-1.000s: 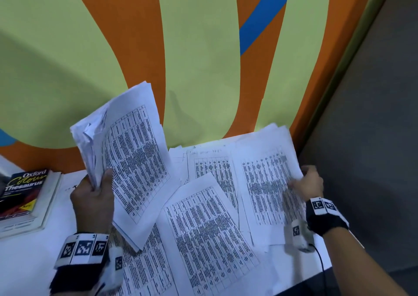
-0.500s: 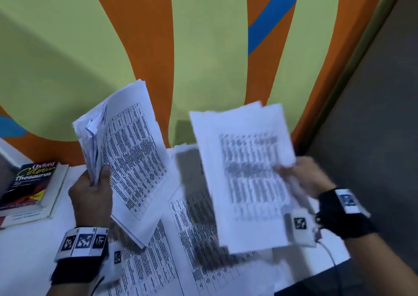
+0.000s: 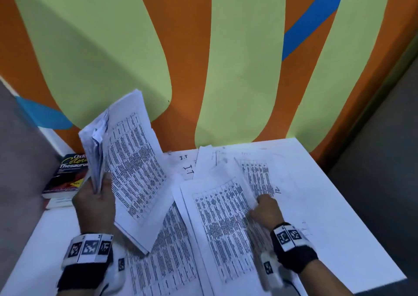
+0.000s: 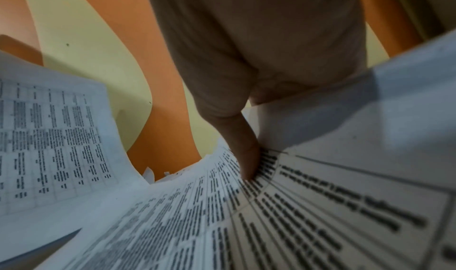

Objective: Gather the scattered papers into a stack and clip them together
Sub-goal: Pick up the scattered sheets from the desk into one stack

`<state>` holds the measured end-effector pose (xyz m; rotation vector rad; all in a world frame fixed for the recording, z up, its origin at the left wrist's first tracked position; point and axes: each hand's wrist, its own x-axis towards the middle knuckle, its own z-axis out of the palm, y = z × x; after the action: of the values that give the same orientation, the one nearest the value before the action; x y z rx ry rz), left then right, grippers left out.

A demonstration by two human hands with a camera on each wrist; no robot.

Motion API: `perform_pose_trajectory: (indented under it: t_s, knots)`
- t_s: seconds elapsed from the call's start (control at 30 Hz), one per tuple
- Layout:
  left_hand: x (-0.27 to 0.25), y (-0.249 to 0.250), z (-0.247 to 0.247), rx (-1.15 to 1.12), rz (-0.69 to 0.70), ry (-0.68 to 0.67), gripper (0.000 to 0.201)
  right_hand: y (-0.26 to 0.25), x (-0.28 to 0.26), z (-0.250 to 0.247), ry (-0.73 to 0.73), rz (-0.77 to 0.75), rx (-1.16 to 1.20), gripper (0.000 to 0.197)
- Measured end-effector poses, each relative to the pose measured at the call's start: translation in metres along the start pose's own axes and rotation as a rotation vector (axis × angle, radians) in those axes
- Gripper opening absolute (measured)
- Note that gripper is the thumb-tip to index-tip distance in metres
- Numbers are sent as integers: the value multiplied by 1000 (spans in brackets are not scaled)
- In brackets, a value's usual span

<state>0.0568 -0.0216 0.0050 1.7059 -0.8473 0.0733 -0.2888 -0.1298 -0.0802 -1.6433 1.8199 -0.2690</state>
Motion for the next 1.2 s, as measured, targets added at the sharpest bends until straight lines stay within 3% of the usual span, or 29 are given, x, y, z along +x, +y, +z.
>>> perform_pose_trajectory:
  t_s: [0.1,0.2,0.33,0.4,0.47,0.53,0.63,0.73,0.8,0.93,1.0,1.13,1.2]
  knots:
    - [0,-3,-5,4,-24,4,36,-6,-11,-9,33,-57,109,31]
    - [7,-14,-10,6,-103,5,40,-15,-22,-48,68,-233,258,47]
    - [17,-16,-13,-66,-181,19,43,-33,-30,-113,57,-401,488,25]
    - [17,-5,-10,-115,-195,-8,37,-41,-26,-133,-19,-405,713,40]
    - [16,9,-4,-173,-175,-66,33,-50,-19,-140,-112,-381,898,67]
    - [13,27,3,-226,-170,-144,25,-62,-13,-134,-180,-365,980,76]
    - [7,41,19,-266,-182,-309,11,-78,-4,-113,-247,-346,1020,47]
    - [0,39,34,-316,-248,-511,22,-88,1,-90,-270,-316,945,17]
    - [-3,37,40,-299,-273,-595,31,-89,6,-79,-287,-309,884,18]
    - [-10,46,42,-356,-332,-673,54,-85,11,-69,-313,-289,829,41]
    - [-11,51,40,-399,-325,-648,43,-86,9,-65,-256,-293,827,31]
    - [-14,60,38,-365,-178,-702,26,-97,-3,-57,-38,-353,833,42]
    - [-12,65,42,-322,-88,-647,18,-108,-12,-59,78,-456,813,45]
